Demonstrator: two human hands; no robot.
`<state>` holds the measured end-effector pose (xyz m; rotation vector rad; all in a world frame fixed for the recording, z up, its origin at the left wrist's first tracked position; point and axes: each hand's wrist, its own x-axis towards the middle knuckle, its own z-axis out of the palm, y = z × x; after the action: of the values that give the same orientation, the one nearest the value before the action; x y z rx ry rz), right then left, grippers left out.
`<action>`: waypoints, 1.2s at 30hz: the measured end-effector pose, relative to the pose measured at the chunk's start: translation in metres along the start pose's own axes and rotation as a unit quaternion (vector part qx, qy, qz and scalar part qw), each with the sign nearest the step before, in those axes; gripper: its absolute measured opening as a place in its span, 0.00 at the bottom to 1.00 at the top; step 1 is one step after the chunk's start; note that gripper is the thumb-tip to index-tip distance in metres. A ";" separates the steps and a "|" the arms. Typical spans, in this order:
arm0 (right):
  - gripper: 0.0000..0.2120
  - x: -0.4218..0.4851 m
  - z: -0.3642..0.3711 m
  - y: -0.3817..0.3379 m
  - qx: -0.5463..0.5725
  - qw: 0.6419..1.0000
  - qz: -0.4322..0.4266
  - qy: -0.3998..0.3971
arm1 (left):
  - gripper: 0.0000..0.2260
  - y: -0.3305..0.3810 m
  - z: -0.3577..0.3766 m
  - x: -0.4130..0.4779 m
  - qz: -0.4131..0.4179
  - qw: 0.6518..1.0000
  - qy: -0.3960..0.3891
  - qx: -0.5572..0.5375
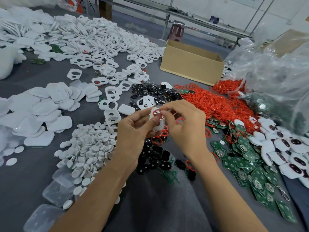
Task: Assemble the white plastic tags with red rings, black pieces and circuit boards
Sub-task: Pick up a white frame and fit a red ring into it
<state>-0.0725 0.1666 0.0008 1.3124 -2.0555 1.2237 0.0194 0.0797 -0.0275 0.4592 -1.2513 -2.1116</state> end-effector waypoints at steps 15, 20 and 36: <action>0.04 -0.009 0.009 0.003 -0.081 0.995 -0.052 0.031 | 0.15 0.003 0.002 -0.003 -0.007 1.000 0.000 -0.008; 0.04 -0.010 0.010 0.004 -0.080 0.995 -0.061 0.025 | 0.13 0.003 0.003 -0.004 -0.006 1.000 0.009 -0.002; 0.06 -0.008 0.010 -0.001 0.010 0.999 -0.029 0.038 | 0.10 0.000 -0.003 0.000 0.010 0.999 0.025 0.022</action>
<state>-0.0672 0.1623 -0.0094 1.3063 -1.9436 1.2524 0.0214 0.0778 -0.0287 0.5137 -1.2703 -2.0478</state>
